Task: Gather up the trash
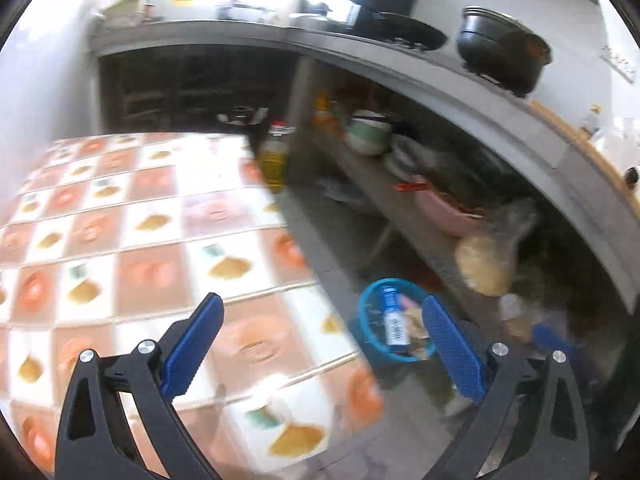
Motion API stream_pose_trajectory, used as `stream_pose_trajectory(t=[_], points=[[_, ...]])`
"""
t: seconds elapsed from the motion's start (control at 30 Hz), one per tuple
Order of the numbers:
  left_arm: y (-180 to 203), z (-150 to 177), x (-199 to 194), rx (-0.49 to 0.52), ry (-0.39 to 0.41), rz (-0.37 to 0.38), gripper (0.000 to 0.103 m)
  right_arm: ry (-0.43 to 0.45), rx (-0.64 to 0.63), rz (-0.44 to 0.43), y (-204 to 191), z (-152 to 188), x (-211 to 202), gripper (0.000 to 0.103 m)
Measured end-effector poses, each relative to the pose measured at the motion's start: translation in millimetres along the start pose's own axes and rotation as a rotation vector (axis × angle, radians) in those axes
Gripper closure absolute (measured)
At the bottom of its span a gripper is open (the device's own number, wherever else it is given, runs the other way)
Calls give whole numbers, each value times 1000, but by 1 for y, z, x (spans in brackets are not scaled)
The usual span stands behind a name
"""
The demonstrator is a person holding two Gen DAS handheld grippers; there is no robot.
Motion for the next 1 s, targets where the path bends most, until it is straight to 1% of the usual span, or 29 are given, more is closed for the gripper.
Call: stream_pose_trajectory(t=[0.13,0.17,0.23,0.27,0.33,0.4,0.5,0.6,0.7,0.8,0.93,1.0], points=[[-29,18,-13,15,14,-111,6,22,-28,-2,-20,0,-3,8],[-33,21,-14,19,18,-129,6,25,-28,-8,-24,1,-2,8],[-49,24,-21,23,36,-197,6,22,-34,-23,-35,4,0,8],[-58,24,-26,15,59,-241,6,17,-42,-23,-39,4,1,8],[-66,20,-30,-4,96,-278,6,1,-75,-21,-50,7,3,8],[-79,24,-34,-29,93,-313,6,3,-92,-16,-59,10,4,8],[-87,32,-33,-50,58,-323,6,13,-101,-37,-70,13,5,8],[-92,47,-28,-59,10,-346,6,-12,-120,-16,-72,18,9,8],[-99,66,-20,-77,-60,-373,6,-24,-150,13,-71,20,11,8],[-104,78,-15,-98,-108,-379,6,-24,-174,27,-70,21,12,8],[-98,80,-17,-73,-103,-391,6,-27,-174,44,-66,23,13,8],[-92,81,-17,-46,-103,-385,6,-33,-159,42,-64,25,14,8]])
Point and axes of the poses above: each gripper's, at about its wrist camera, not at the fingertips, and x roughly the way its jaws point, y to its right, z to its underside, the point moved 10 cm from there along x, roughly the way its jaws point, and after that the axes turned 9 degrees about -z, right-handed, at the moved point
